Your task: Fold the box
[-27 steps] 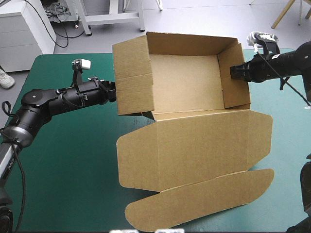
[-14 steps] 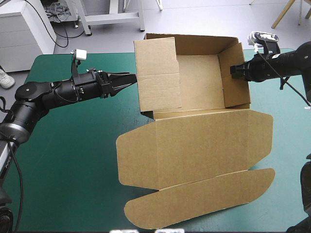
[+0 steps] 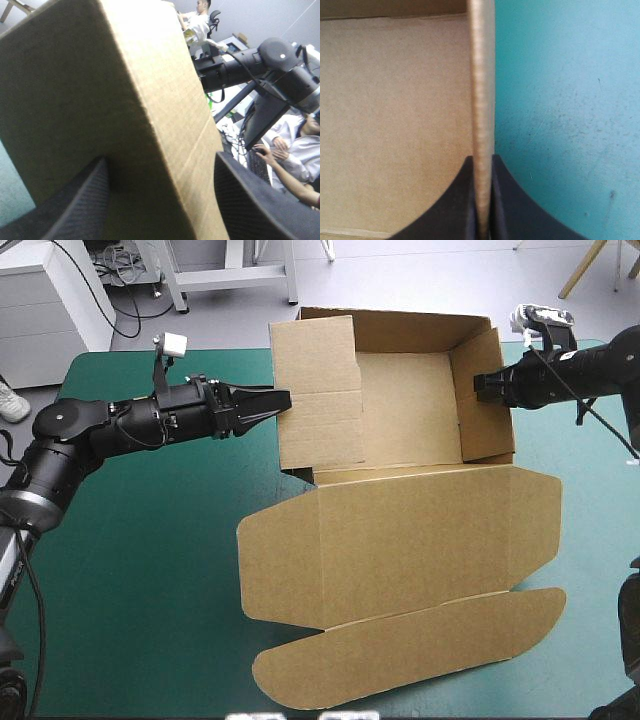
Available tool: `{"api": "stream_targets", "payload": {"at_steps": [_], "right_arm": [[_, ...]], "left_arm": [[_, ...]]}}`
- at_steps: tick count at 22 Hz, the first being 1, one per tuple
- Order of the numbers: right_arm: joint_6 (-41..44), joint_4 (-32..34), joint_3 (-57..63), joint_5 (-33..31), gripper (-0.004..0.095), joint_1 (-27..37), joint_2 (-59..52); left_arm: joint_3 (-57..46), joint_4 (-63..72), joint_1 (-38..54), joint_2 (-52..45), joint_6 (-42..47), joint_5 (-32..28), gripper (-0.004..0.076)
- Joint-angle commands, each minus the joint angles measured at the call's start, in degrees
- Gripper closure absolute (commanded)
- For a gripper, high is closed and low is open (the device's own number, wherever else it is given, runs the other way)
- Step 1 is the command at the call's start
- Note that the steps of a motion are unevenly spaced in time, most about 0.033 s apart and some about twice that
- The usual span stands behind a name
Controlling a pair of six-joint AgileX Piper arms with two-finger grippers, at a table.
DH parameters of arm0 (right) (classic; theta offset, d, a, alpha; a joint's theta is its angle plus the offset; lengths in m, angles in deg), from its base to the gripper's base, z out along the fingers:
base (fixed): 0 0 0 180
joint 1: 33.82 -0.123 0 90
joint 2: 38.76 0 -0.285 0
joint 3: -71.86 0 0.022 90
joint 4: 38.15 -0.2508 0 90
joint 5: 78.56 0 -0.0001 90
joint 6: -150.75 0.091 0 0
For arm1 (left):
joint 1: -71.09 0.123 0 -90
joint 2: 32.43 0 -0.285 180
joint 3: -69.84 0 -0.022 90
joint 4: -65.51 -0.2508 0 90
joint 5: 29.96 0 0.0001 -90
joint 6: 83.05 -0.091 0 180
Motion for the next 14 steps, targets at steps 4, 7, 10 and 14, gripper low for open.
{"api": "stream_targets", "payload": {"at_steps": [4,7,10,14], "right_arm": [[3.6,-3.5,-1.8,2.3,0.0921,-1.5,-2.9],[7.1,-0.5,-1.8,5.6,0.0916,-5.0,-2.9],[10.4,0.9,-1.8,7.7,0.0916,-8.9,-2.9],[14.9,4.7,-1.8,8.8,0.0916,-11.8,-1.7]], "left_arm": [[4.9,-6.7,-2.6,-1.8,6.6,-4.9,0.0286],[9.2,-15.0,-3.1,-1.1,13.3,-4.5,0.0286],[15.2,-26.1,-3.1,1.7,21.8,-1.7,0.0286],[21.6,-31.4,-3.1,4.8,27.1,1.5,0.0286]]}}
